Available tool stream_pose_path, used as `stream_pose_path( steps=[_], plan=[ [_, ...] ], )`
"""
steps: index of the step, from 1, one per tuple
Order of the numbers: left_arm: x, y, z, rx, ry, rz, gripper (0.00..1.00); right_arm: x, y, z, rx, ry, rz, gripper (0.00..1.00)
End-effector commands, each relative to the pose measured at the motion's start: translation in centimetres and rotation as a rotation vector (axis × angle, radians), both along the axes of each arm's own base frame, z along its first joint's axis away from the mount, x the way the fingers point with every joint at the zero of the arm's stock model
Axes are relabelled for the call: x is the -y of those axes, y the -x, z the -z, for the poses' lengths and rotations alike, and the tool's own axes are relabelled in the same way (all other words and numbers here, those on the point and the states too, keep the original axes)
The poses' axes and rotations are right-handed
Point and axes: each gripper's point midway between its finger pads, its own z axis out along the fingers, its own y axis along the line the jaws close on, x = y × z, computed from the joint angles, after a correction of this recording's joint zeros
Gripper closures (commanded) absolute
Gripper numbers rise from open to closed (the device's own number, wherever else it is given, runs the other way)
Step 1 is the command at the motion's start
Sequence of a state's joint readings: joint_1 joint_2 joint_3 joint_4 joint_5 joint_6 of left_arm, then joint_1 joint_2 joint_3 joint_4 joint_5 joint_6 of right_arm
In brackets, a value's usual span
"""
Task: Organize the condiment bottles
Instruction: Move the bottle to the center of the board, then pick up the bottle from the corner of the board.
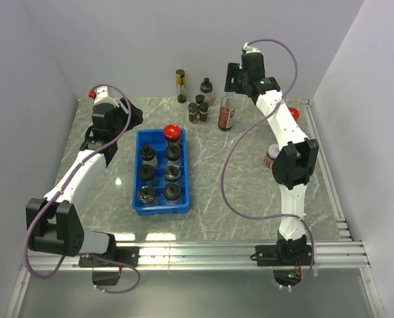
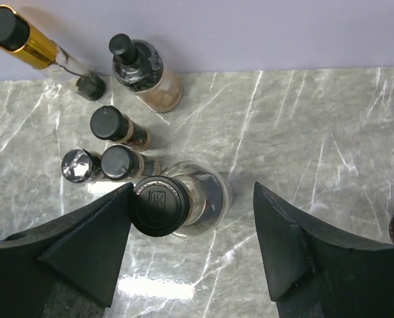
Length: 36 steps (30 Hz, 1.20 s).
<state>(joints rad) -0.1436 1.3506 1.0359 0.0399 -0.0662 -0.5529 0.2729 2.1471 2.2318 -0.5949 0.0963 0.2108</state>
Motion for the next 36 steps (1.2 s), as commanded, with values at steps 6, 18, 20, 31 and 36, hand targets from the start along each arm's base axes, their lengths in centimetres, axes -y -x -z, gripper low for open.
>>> stream_pose_path(
  steps=[6,18,20,31,36],
  plan=[
    [-0.4,0.4,-2.0,0.058,-0.009,-0.006,0.24,-0.2,1.0,-8.6,0.192,-0.065,-0.01,0.2],
    [-0.5,0.5,-2.2,0.06,-0.004,-0.009,0.24,5.1,3.6,-14.5,0.342,-0.213,0.106,0.04],
    [-0.5,0.5,-2.2,0.06,-0.004,-0.009,0.24,10.1,4.4,-13.0,0.298,-0.145,0.364,0.04],
    [0.4,0.2,-2.2,0.059,0.025,0.028,0.24,23.9,7.0,1.3,-0.138,-0.043,0.711,0.0],
    [0.7,0.2,-2.1,0.054,0.031,0.039,0.24,23.6,4.9,4.1,-0.15,-0.107,0.632,0.0]
  ],
)
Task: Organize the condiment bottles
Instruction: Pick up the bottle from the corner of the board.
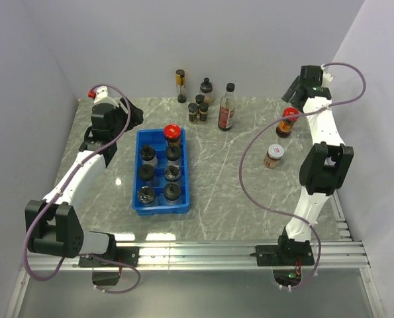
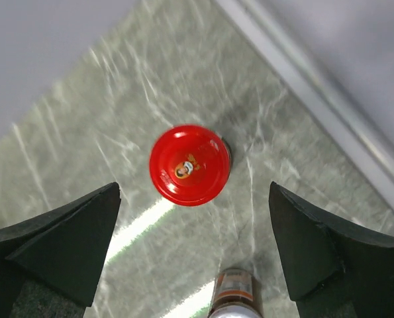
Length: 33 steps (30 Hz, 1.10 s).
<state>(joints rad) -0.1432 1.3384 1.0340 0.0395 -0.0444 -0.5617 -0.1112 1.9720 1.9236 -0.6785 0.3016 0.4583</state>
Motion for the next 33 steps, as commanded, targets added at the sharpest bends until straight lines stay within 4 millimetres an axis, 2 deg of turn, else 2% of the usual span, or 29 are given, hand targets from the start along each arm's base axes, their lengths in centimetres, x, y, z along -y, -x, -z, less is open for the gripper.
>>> stream_pose_path(
  steps=[1,2,4,6,7,10,12,13,14,18,24,29,30,32,33],
  plan=[
    [0.3,0.0,-1.6,0.042,0.017,0.022,0.24,-0.7,-1.5,-0.7,0.045,-0.047,-0.049,0.0],
    [0.4,0.1,-1.7,0.043,0.019,0.023,0.24,-0.4,-1.7,0.6,0.014,-0.052,-0.042,0.0],
    [0.3,0.2,-1.6,0.045,0.02,0.021,0.24,-0.1,-2.5,0.8,0.016,-0.059,-0.051,0.0],
    [0.3,0.4,-1.7,0.048,0.022,0.021,0.24,0.1,-2.8,2.4,-0.027,-0.067,-0.054,0.0],
    [0.2,0.5,-1.7,0.046,0.021,0.018,0.24,0.2,-3.0,2.3,-0.027,-0.067,-0.057,0.0],
    [0.0,0.8,-1.6,0.046,0.015,0.012,0.24,0.3,-2.8,4.1,-0.074,-0.087,-0.058,0.0],
    [-0.1,1.0,-1.7,0.048,0.011,0.006,0.24,0.3,-2.3,4.7,-0.099,-0.086,-0.052,0.0],
    [-0.2,1.1,-1.6,0.048,0.01,0.005,0.24,0.3,-1.7,5.7,-0.123,-0.085,-0.049,0.0],
    [-0.2,1.2,-1.6,0.048,0.011,0.003,0.24,0.3,-1.8,5.3,-0.105,-0.081,-0.05,0.0],
    [-0.2,1.5,-1.4,0.044,0.015,0.005,0.24,0.0,-1.5,6.5,-0.122,-0.09,-0.066,0.04],
    [-0.2,1.6,-1.4,0.041,0.011,0.005,0.24,-1.4,-2.2,6.9,-0.102,-0.136,-0.143,0.25],
    [-0.4,1.9,-1.4,0.041,0.003,-0.003,0.24,-1.9,-2.4,5.8,-0.064,-0.133,-0.192,0.45],
    [-0.4,1.9,-1.2,0.036,0.004,-0.002,0.24,-2.3,-2.4,5.6,-0.058,-0.137,-0.209,0.57],
    [-0.4,1.9,-1.2,0.038,0.004,-0.002,0.24,-3.0,-2.4,5.2,-0.044,-0.142,-0.254,0.7],
    [-0.4,1.9,-1.3,0.041,0.005,-0.002,0.24,-4.3,-2.2,4.5,-0.03,-0.149,-0.295,0.82]
  ],
)
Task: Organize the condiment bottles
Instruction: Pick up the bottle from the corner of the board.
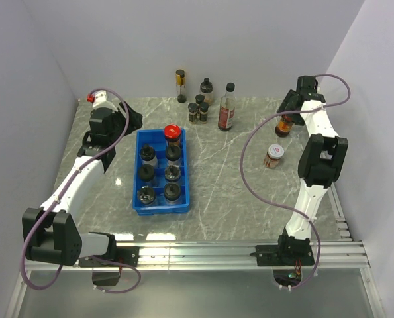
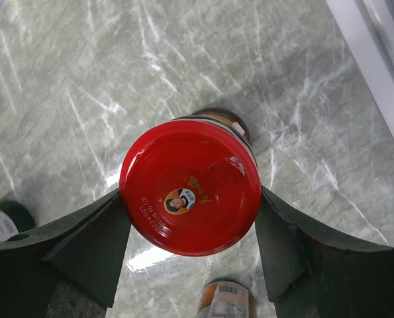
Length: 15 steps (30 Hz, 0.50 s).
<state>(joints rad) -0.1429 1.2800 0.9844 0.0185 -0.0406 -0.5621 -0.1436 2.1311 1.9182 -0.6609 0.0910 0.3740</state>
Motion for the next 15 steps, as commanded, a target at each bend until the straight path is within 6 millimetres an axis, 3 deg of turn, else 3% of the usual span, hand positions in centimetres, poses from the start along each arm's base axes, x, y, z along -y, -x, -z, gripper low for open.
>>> stream_pose_path(
  steps=[1,2,4,6,7,8,9,11,14,15],
  plan=[
    [-0.2,0.2,-1.7,0.05,0.005,-0.002,0.24,-3.4,-0.8,-4.4,0.132,-0.044,-0.148,0.87],
    [-0.2,0.2,-1.6,0.048,0.005,-0.002,0.24,-4.3,-0.7,-5.7,0.163,-0.04,-0.182,0.91],
    [-0.1,0.0,-2.0,0.056,0.004,0.003,0.24,-7.2,-0.4,-6.3,0.172,-0.042,-0.278,1.0],
    [0.1,-0.3,-2.1,0.056,0.005,0.008,0.24,-9.0,0.3,-7.3,0.184,-0.035,-0.336,1.0],
    [0.1,-0.4,-2.0,0.056,0.006,0.011,0.24,-10.9,0.6,-7.5,0.192,-0.06,-0.387,1.0],
    [0.2,-0.5,-1.9,0.053,0.007,0.012,0.25,-11.0,0.7,-8.4,0.222,-0.062,-0.394,1.0],
    [0.2,-0.7,-2.1,0.054,0.01,0.013,0.25,-13.0,1.0,-8.4,0.219,-0.06,-0.437,1.0],
    [0.4,-0.9,-2.1,0.052,0.011,0.019,0.25,-14.9,1.8,-8.7,0.212,-0.054,-0.471,1.0],
    [0.5,-1.2,-2.3,0.055,0.01,0.025,0.25,-16.9,3.0,-8.9,0.213,-0.046,-0.511,1.0],
    [0.6,-1.3,-2.5,0.061,0.01,0.03,0.25,-17.5,3.8,-8.1,0.194,-0.052,-0.525,1.0]
  ],
)
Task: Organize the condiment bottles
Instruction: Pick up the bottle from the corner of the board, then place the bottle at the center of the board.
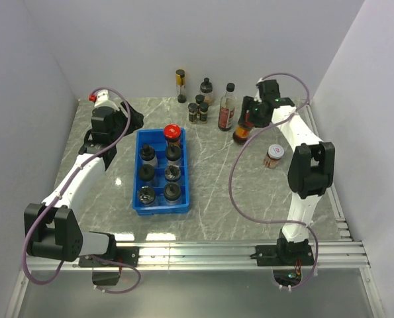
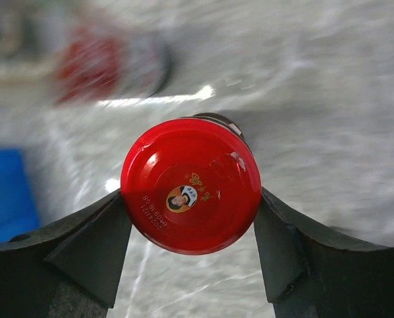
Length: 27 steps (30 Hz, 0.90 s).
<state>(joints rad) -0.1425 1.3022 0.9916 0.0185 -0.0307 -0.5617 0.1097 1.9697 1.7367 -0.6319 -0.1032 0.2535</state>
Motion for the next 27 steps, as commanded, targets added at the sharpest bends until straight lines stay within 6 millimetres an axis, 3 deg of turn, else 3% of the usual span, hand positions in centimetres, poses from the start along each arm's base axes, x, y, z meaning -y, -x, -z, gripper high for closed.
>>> stream_pose_path(
  steps=[1,2,4,5,6,8,13,18,20,27],
  plan=[
    [0.4,-1.1,-3.2,0.08,0.009,0.021,0.25,-1.9,0.5,-6.5,0.186,-0.023,-0.062,1.0],
    [0.4,-1.3,-3.1,0.081,0.002,0.022,0.25,-3.1,1.4,-7.1,0.194,-0.029,-0.09,1.0],
    [0.9,-1.4,-3.5,0.089,0.002,0.055,0.25,-4.4,3.1,-6.1,0.17,-0.027,-0.123,1.0],
    [1.0,-1.5,-3.4,0.086,-0.002,0.059,0.25,-4.8,3.7,-7.2,0.202,-0.026,-0.132,1.0],
    [1.0,-1.6,-3.8,0.094,-0.004,0.063,0.25,-6.3,5.0,-6.1,0.178,-0.032,-0.165,1.0],
    [1.1,-1.7,-4.0,0.097,-0.013,0.073,0.25,-7.6,6.1,-6.7,0.201,-0.045,-0.19,1.0],
    [2.3,-2.3,-5.4,0.132,-0.057,0.161,0.24,-11.9,8.1,-5.6,0.186,-0.044,-0.282,1.0],
    [6.3,-2.5,-4.7,0.098,-0.094,0.435,0.24,-14.0,8.1,-5.2,0.19,-0.028,-0.298,1.0],
    [7.8,-2.2,-2.4,0.021,-0.103,0.536,0.23,-14.6,8.0,-4.9,0.19,-0.007,-0.307,1.0],
    [13.2,-0.9,-2.9,0.072,-0.147,0.763,0.19,-14.7,7.7,-3.6,0.197,0.079,-0.314,0.92]
  ],
)
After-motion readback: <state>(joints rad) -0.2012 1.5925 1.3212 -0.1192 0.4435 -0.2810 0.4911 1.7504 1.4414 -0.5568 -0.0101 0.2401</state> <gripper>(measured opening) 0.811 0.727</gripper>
